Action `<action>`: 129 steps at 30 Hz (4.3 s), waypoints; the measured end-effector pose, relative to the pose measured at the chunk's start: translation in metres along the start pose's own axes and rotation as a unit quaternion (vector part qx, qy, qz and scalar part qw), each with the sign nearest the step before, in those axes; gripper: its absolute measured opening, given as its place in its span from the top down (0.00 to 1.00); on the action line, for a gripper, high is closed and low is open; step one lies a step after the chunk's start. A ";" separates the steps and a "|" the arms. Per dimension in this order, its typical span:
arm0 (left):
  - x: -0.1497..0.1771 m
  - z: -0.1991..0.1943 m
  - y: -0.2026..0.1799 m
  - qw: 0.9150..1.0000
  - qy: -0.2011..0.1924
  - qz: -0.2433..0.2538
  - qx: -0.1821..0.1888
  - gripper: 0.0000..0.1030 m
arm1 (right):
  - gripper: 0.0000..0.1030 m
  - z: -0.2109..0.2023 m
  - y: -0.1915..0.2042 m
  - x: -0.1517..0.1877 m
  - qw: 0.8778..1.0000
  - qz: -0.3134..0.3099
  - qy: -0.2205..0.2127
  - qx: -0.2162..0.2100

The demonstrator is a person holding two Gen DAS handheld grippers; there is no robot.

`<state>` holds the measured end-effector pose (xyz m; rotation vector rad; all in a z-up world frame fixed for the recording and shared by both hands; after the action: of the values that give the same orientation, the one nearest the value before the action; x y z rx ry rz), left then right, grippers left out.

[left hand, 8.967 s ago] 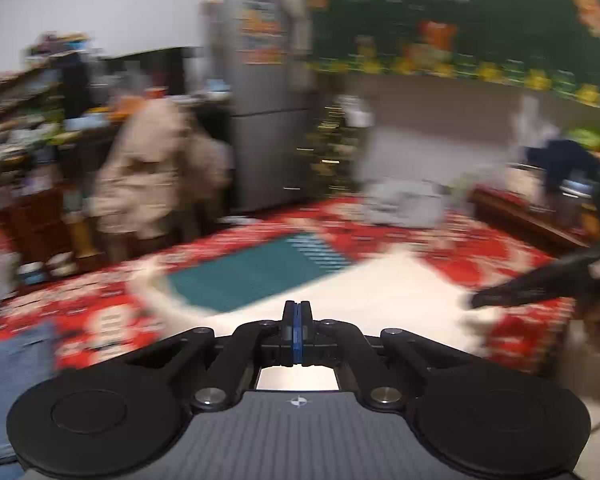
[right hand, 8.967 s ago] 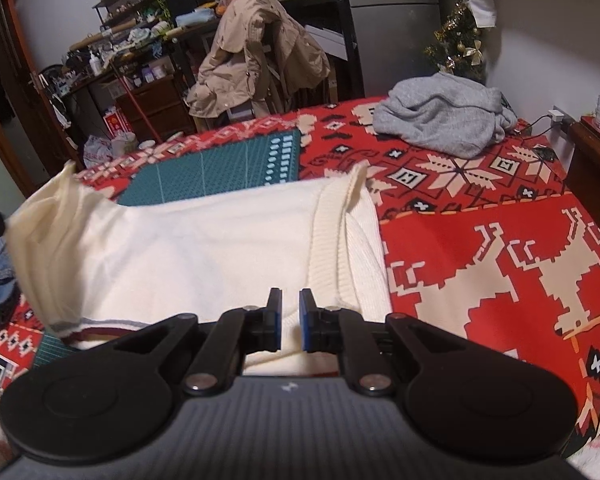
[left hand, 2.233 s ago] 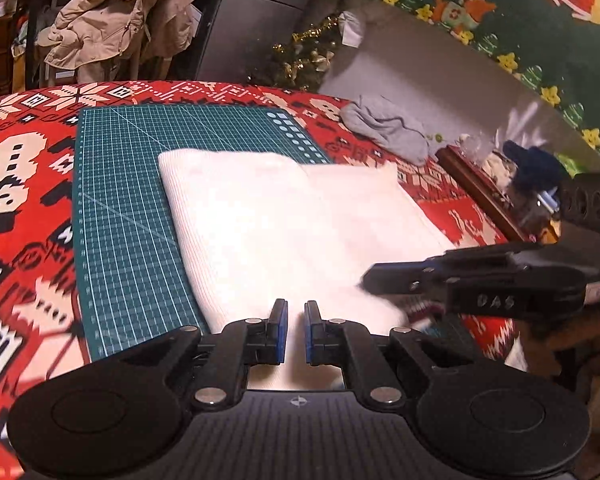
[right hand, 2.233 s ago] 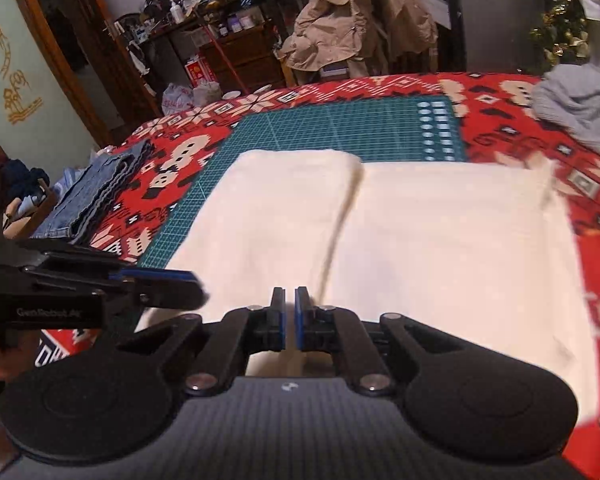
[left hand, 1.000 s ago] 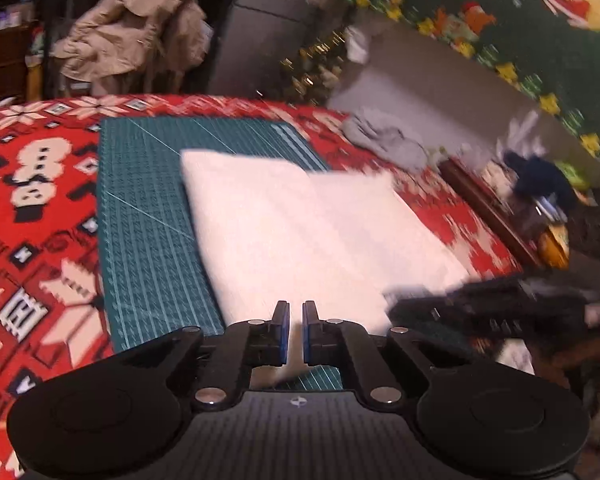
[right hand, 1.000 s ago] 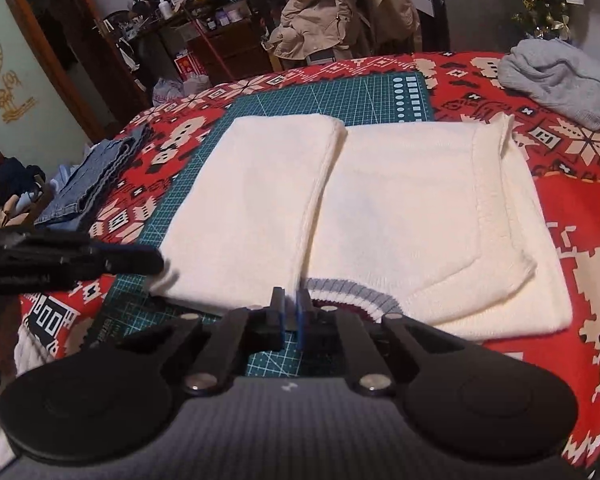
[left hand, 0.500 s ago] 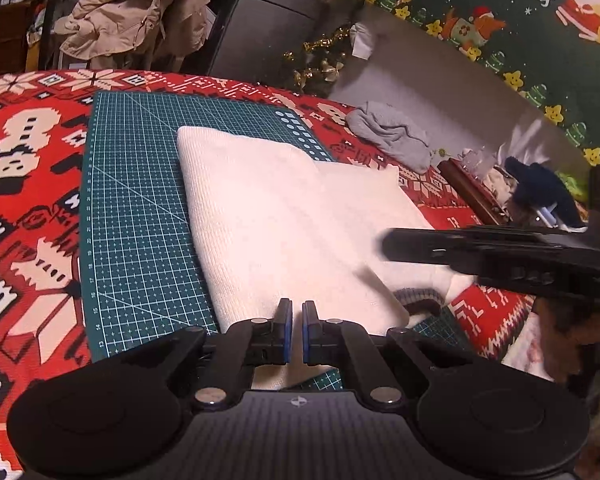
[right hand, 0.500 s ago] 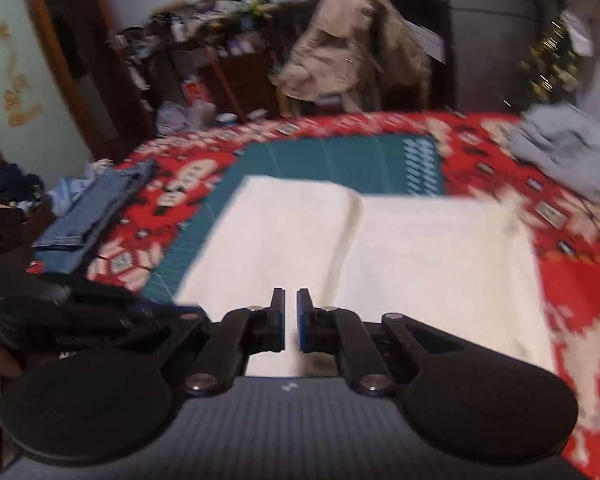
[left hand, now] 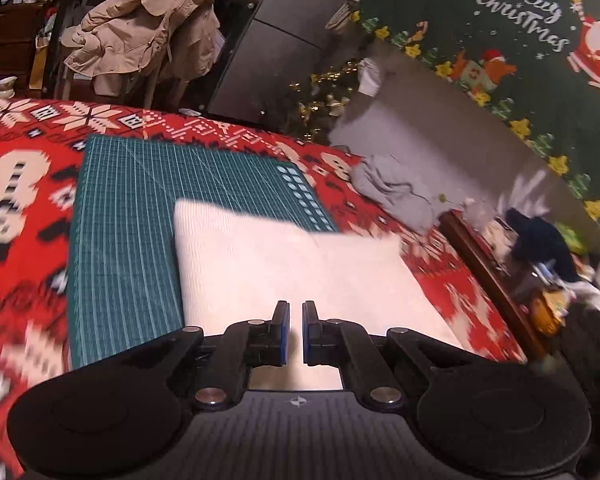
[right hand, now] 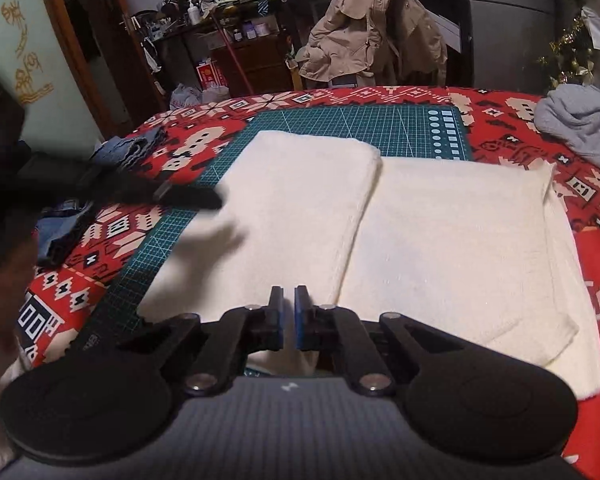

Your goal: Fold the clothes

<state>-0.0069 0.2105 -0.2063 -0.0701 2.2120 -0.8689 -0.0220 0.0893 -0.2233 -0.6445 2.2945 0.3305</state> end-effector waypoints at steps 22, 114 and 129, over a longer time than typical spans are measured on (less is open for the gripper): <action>-0.019 0.019 0.020 1.000 -0.015 -0.025 -0.007 0.97 | 0.95 0.055 -0.013 -0.106 0.998 0.053 -0.017 -0.005; 0.073 -0.048 -0.053 0.987 0.025 0.134 -0.085 0.96 | 0.90 -0.052 0.004 0.036 1.000 -0.014 0.004 0.018; 0.108 -0.017 -0.072 0.776 0.133 0.578 -0.212 0.68 | 0.87 -0.054 0.073 0.044 0.902 -0.414 -0.106 0.069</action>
<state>-0.1107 0.1323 -0.2214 1.1418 2.0764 0.3396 -0.1191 0.1129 -0.2127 -1.3496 1.6277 -0.1654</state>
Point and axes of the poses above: each gripper's, at about its wrist camera, not at the fingertips, and z roughly the way its jaws point, y to its left, x to its underside, the point moved 8 cm from there along z, roughly the way its jaws point, and after that the axes turned 15 degrees about x, right-handed, at the moved point
